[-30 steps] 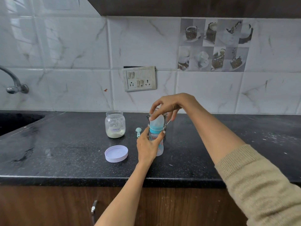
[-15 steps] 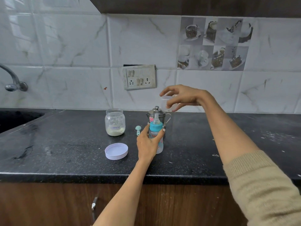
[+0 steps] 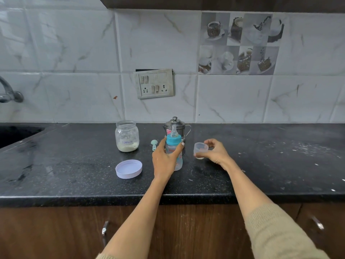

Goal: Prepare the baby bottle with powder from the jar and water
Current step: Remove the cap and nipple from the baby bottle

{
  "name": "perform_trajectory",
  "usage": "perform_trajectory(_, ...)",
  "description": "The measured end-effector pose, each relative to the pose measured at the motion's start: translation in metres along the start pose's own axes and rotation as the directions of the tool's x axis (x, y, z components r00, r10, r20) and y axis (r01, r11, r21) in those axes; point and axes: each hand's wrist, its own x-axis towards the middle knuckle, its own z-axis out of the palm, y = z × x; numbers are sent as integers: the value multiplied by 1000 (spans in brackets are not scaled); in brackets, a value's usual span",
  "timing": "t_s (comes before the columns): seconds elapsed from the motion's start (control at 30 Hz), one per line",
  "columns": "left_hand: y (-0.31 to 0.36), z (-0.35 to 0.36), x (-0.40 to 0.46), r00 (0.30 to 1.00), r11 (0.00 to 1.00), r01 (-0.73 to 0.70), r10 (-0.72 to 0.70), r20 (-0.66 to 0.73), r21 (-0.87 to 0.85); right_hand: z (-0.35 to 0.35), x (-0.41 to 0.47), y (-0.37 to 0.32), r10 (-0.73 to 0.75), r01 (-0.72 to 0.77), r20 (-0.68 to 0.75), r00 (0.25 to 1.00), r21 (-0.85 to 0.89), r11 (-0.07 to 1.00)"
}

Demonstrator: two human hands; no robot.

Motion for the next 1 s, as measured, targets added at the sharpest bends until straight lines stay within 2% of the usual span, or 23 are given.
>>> perform_trajectory(0.27, 0, 0, 0, 999, 999, 32, -32, 7, 21, 0, 1, 5, -19, 18, -21, 1000, -47, 999)
perform_trajectory(0.47, -1, 0, 0, 1000, 1000, 22, -22, 6, -5, -2, 1, -1, -4, 18, 88, 996, -159, 987)
perform_trajectory(0.53, -1, 0, 0, 1000, 1000, 16, -15, 6, -26, -8, 2, -14, -71, 73, 20, 997, -187, 980)
perform_trajectory(0.6, -1, 0, 0, 1000, 999, 8, -8, 7, -42, -14, 1, -40, -217, 199, -81, 973, -186, 962)
perform_trajectory(0.63, -1, 0, 0, 1000, 999, 7, -7, 8, -47, -16, -1, -58, -279, 261, -84, 956, -181, 948)
perform_trajectory(0.67, -1, 0, 0, 1000, 999, 11, -11, 10, -51, -15, -3, -77, -324, 313, -41, 945, -169, 935)
perform_trajectory(0.73, -1, 0, 0, 1000, 998, 11, -11, 3, -55, -7, -10, -113, -348, 372, 157, 924, -169, 913)
perform_trajectory(0.83, -1, 0, 1, 1000, 998, 5, -6, -9, -66, 14, -17, -147, -206, 359, 396, 895, -365, 859)
perform_trajectory(0.93, 0, -2, 0, 1000, 998, 2, -3, -16, -67, 33, -14, -156, -98, 385, 453, 886, -601, 701)
perform_trajectory(1.0, 0, -2, 0, 1000, 997, -5, 4, -18, -71, 39, -11, -158, -87, 395, 444, 892, -671, 627)
